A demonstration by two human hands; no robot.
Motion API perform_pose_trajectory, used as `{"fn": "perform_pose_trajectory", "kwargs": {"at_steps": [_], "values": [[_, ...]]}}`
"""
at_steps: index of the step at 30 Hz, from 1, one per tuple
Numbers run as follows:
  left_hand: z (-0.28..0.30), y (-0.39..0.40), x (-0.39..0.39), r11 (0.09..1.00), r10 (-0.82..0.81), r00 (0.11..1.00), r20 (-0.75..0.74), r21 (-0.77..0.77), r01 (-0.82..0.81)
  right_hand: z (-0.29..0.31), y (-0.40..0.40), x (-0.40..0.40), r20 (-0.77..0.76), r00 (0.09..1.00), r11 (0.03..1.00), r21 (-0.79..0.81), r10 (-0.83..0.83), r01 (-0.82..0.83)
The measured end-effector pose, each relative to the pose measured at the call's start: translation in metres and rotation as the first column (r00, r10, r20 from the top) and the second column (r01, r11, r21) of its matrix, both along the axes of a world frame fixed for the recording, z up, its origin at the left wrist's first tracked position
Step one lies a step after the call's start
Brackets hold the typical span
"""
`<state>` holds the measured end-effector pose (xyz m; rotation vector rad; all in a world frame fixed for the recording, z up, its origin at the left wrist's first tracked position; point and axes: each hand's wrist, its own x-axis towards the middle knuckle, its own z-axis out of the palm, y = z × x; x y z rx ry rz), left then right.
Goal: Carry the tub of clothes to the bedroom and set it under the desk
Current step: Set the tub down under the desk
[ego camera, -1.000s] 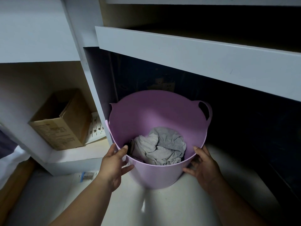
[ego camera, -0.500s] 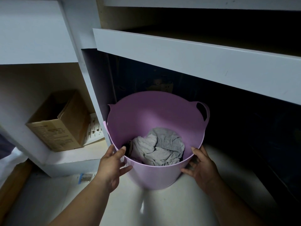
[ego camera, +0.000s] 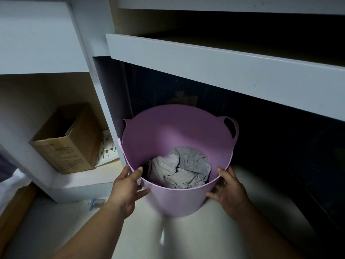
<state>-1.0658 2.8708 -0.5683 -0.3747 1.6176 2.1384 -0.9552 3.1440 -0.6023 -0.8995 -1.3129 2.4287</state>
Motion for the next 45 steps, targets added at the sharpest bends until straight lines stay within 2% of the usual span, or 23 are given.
{"fn": "perform_pose_trajectory", "kwargs": {"at_steps": [45], "values": [[-0.0017, -0.0005, -0.0003, 1.0, 0.013, 1.0, -0.009, -0.016, -0.013, 0.0011, -0.0011, -0.0021, 0.013, 1.0, 1.0, 0.019, 0.004, -0.005]]}}
